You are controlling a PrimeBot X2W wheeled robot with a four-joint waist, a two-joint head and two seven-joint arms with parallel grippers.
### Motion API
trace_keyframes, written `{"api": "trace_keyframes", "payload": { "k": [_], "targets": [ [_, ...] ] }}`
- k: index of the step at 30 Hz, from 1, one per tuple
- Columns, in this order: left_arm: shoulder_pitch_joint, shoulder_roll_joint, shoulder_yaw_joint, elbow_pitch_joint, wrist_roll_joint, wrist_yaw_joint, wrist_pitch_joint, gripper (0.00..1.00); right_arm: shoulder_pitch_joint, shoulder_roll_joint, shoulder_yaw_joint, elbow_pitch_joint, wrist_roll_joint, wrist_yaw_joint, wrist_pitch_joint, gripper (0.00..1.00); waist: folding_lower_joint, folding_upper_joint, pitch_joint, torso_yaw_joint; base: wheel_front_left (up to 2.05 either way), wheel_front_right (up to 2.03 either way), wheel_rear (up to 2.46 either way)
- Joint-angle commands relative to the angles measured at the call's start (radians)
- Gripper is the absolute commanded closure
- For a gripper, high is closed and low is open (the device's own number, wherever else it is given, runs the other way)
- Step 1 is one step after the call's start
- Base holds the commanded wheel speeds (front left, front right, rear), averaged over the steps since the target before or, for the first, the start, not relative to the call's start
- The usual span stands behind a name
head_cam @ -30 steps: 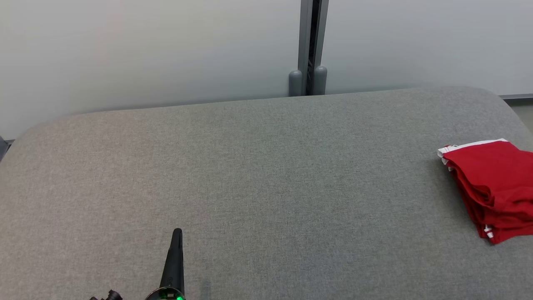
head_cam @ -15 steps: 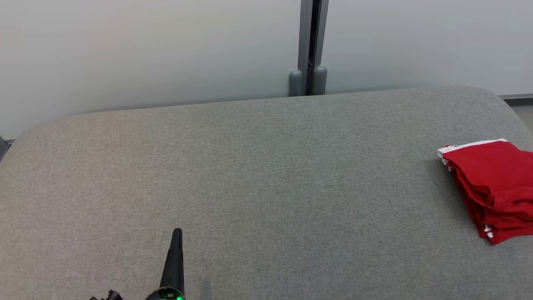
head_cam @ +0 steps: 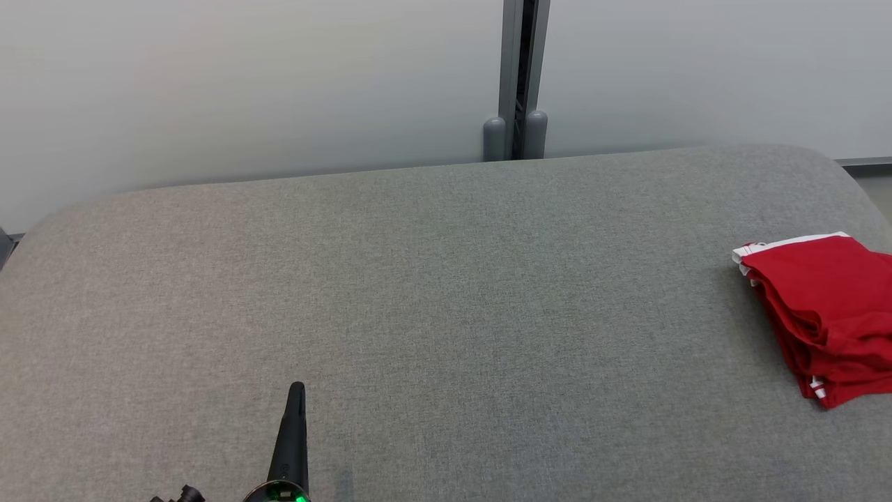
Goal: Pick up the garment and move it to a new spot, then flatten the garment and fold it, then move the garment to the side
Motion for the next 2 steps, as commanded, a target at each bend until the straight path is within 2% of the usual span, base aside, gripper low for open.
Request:
{"api": "trace_keyframes", "payload": {
  "k": [1,2],
  "targets": [
    [0.002,0.002,0.002,-0.003,-0.005,-0.004,-0.002,1.0,-0.005,-0.001,-0.002,0.001,0.002,0.0,0.004,1.0,0.0,0.0,0.0,0.0,0.0,0.0,0.0],
    [0.002,0.002,0.002,-0.003,-0.005,-0.004,-0.002,1.0,-0.005,-0.001,-0.002,0.001,0.002,0.0,0.004,1.0,0.0,0.0,0.0,0.0,0.0,0.0,0.0]
  ]
}}
